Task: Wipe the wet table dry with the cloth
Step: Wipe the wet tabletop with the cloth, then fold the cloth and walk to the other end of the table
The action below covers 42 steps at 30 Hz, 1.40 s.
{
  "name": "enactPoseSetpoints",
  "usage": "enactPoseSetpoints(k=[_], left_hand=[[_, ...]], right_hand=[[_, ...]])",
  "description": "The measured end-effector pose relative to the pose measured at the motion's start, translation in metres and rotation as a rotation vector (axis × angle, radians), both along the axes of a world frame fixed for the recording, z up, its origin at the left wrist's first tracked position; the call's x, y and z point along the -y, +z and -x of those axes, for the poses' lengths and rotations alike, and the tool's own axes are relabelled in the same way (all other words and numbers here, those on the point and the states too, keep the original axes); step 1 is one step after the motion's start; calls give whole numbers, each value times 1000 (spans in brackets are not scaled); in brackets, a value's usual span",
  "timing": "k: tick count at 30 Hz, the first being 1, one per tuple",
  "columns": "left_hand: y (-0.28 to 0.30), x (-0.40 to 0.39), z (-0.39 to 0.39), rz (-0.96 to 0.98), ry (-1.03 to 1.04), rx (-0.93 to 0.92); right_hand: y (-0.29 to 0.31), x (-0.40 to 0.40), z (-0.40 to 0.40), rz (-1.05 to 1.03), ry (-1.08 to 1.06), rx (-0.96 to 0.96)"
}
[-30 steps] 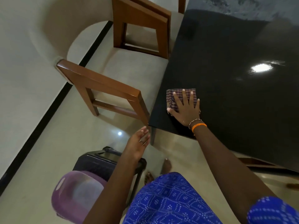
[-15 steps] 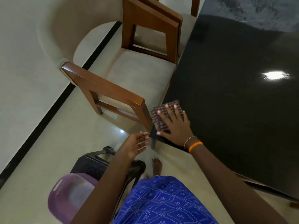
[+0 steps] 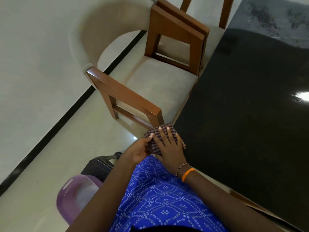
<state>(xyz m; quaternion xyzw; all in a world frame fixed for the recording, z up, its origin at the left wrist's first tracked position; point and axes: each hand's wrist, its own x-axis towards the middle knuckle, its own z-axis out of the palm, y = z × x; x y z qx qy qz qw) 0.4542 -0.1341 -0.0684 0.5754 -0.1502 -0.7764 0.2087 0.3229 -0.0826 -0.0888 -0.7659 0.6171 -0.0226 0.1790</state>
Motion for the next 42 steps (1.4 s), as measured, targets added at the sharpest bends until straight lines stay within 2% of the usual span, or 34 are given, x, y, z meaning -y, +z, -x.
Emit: enactPoseSetpoints(k=[4,10,15,17,21,25,27,31,35,38,42], left_hand=[[9,21,-25,41,160,56],[30,59,-81,103,312,163],[52,109,-135,110,393,203],[56,133,-155,116,431,199],[45,187,-195,66,534,149],[28,259,-261,-13,603,104],[24,286,-298,-58,633,70],[21,335,-378,-107,643,31],[32,385,-438,-43,661,-31],[30,421,-465,-10,681,-63],[29,476,-480,56,572,-74]], right_hand=[[5,38,-29,-113,85,137],[37,104,-71,-507,92,770],[54,167,-114,-582,-79,940],[56,201,-140,-590,-179,975],[44,270,-198,-616,-268,924],[7,340,-272,-896,-446,1069],[-1,365,-308,-980,-534,1079],[10,423,-381,-945,-566,1074],[21,489,-428,-907,-546,1027],[28,537,-444,-854,-626,1047],[35,583,-453,-797,-661,1127]])
